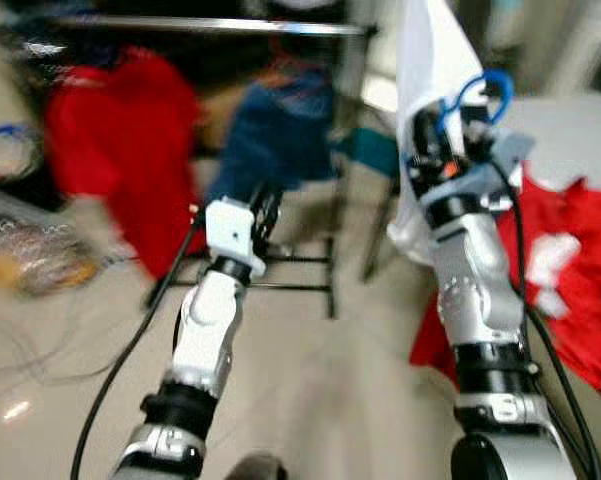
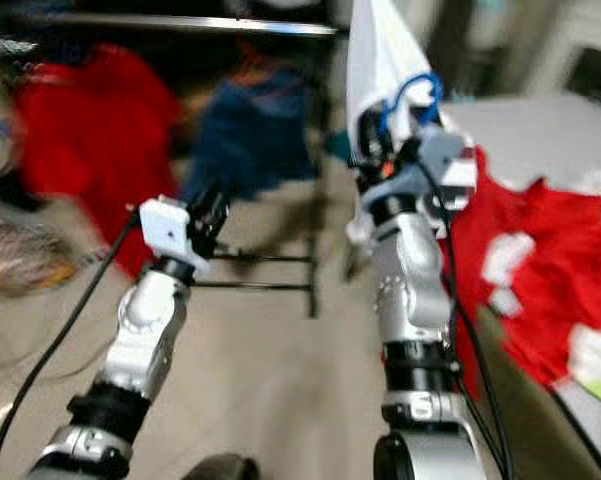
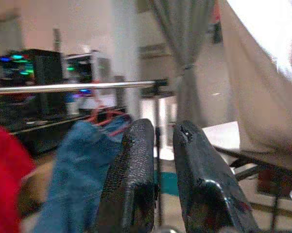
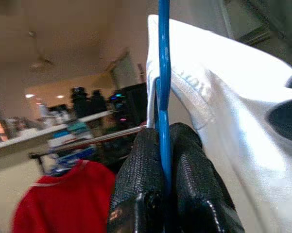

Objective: Hang hanger

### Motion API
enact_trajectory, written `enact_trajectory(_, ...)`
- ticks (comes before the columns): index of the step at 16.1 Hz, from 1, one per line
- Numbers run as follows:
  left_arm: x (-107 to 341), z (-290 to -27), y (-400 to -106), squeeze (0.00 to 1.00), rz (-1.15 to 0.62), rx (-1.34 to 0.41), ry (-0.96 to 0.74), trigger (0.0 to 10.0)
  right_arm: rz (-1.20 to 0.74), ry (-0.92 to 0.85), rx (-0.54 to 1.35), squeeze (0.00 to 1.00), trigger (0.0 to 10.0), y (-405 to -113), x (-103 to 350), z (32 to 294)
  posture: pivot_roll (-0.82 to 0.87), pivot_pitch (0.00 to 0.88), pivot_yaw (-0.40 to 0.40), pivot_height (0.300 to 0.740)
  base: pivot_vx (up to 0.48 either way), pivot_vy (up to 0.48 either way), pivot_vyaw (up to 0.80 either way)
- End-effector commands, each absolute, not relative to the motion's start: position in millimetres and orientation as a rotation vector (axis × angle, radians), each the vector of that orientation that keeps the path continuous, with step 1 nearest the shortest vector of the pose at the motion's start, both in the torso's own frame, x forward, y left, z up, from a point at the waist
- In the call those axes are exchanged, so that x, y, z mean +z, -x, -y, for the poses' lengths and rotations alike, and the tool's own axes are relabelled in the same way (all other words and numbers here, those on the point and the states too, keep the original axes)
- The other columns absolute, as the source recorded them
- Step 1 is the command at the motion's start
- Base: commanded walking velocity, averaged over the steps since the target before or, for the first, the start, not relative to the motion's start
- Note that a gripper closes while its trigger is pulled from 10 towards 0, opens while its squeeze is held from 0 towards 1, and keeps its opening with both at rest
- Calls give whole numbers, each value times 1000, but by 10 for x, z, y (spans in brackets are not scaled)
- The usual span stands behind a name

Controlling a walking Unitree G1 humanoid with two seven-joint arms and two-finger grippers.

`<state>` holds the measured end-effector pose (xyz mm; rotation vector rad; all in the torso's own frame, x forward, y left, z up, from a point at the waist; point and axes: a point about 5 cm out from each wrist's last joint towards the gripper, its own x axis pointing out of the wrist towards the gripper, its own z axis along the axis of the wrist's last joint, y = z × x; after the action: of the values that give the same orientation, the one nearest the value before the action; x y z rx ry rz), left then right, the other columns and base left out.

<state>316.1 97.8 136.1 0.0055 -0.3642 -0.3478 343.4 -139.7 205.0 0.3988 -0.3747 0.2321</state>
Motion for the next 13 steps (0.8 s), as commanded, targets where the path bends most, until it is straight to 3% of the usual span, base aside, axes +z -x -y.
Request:
enact_trajectory(1,1363,-926,-3160,0,364,-369,-17,10000,436,-383,247,0,10000,-3431,2191,1377,164,0,-4,740,0,0,794)
enact_trajectory(13,1361,-912,-3174,0,368,-371,-18,10000,437,-365,240,0,10000,-3446,2209,1374,159,0,-4,740,0,0,795)
